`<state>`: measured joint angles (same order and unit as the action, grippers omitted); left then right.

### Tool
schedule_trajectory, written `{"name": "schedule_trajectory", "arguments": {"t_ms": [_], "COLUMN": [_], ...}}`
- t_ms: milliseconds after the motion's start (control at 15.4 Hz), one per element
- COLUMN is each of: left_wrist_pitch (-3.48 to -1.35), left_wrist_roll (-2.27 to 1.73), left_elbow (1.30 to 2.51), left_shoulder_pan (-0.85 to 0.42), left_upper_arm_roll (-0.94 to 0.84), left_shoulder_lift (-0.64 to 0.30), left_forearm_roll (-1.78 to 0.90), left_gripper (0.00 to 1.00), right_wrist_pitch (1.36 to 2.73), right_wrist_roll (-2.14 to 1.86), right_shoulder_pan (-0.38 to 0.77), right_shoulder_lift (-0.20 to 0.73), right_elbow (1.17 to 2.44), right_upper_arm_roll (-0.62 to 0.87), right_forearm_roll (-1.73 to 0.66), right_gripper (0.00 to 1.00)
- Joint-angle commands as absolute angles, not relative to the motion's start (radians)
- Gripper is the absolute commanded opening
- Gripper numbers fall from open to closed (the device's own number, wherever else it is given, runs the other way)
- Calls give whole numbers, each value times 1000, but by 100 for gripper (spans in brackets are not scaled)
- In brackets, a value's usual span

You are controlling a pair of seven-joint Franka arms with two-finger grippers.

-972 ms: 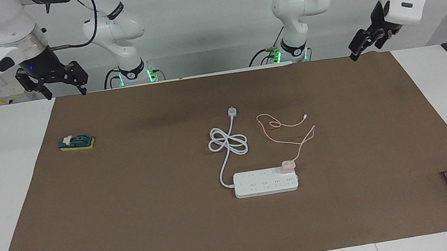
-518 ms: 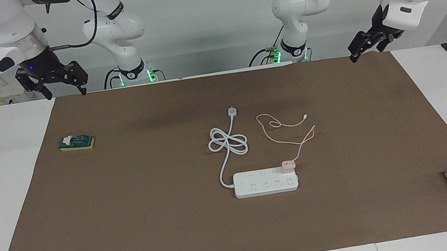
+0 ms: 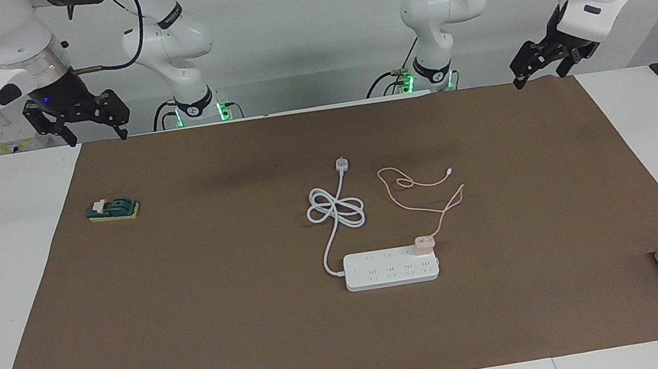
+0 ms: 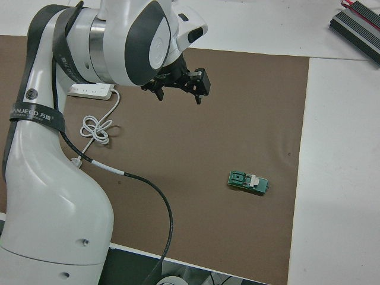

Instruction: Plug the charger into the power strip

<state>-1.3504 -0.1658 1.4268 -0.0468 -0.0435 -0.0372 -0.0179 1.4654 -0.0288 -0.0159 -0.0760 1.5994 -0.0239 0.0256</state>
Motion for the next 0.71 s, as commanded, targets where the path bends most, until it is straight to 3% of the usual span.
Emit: {"name": "schedule_trajectory", "arguments": {"t_ms": [0, 194, 324, 648], "left_wrist_pitch": [-1370, -1374, -1432, -1443], "left_wrist_roll": [-143, -143, -143, -143], "left_elbow": [1436, 1443, 1524, 1537], "left_shoulder_pan": [-34, -37, -37, -44], "left_upper_arm_roll": [-55, -54, -52, -54], "left_shoulder_lift": [-25, -57, -31, -29], "left_forearm_roll": [-6, -6, -9, -9], "left_gripper": [100, 100, 100, 100], "right_wrist_pitch": [1477, 1477, 1477, 1476], "right_wrist_roll": [-49, -49, -49, -51], "right_shoulder_pan": [-25, -25, -25, -26], "right_shoulder_lift": [-86, -86, -86, -86], "right_elbow": [1605, 1605, 1605, 1606], "right_upper_arm_roll": [-18, -18, -18, -18], "right_forearm_roll": [6, 6, 8, 6], "right_gripper": [100, 100, 100, 100]}}
